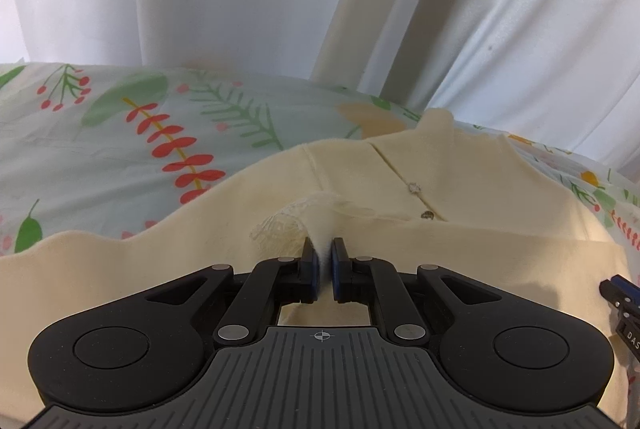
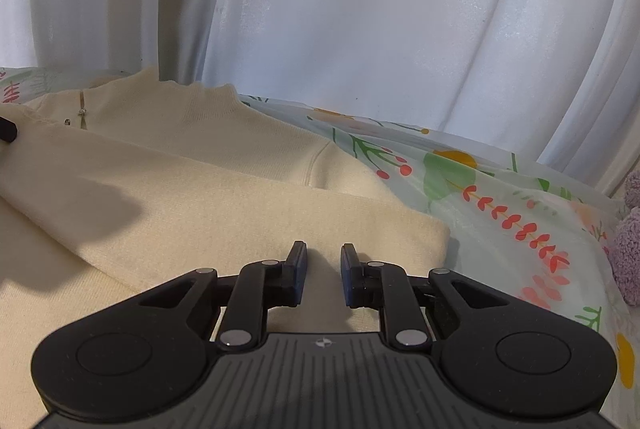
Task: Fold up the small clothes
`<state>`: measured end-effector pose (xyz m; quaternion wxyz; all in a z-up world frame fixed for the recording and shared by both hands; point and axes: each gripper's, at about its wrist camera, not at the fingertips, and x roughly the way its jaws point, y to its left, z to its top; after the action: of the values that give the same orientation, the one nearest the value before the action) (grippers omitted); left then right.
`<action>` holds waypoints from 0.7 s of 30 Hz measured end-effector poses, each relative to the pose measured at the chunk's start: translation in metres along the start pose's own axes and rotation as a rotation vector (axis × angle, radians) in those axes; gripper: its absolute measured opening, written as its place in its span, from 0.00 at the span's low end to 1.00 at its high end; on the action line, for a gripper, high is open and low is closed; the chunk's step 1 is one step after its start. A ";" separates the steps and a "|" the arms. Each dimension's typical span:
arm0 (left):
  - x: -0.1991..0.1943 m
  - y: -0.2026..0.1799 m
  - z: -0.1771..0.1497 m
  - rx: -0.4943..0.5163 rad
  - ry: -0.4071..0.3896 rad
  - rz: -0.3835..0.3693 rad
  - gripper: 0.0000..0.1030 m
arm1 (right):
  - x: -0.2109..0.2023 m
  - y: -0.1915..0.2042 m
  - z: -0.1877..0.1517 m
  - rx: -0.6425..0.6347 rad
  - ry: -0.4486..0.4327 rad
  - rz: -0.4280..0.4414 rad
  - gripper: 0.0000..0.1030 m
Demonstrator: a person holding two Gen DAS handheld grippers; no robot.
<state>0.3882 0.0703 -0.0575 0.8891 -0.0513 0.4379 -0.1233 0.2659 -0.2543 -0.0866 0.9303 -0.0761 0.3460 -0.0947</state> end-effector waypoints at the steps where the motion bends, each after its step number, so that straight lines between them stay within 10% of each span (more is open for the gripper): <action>1: 0.001 0.000 -0.001 -0.001 -0.006 0.000 0.08 | 0.001 0.001 0.000 -0.010 -0.004 -0.001 0.16; 6: -0.001 0.002 -0.004 -0.026 -0.029 0.010 0.14 | -0.001 0.005 -0.003 -0.056 -0.033 -0.006 0.19; 11: -0.031 0.018 -0.012 -0.137 -0.071 0.093 0.51 | -0.003 0.002 0.002 -0.055 0.003 0.011 0.21; 14: -0.071 0.049 -0.035 -0.299 -0.144 0.122 0.86 | -0.020 -0.005 0.007 0.024 0.025 0.040 0.26; 16: -0.099 0.078 -0.055 -0.432 -0.183 0.165 0.93 | -0.040 -0.011 0.004 0.096 -0.011 0.065 0.45; 21: -0.156 0.179 -0.107 -0.752 -0.232 0.296 0.93 | -0.081 -0.021 -0.019 0.250 -0.009 0.177 0.53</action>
<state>0.2436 0.2859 -0.0389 0.8599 -0.3223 0.3522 0.1808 0.1906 -0.2576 -0.0448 0.9388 0.0708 0.3327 -0.0543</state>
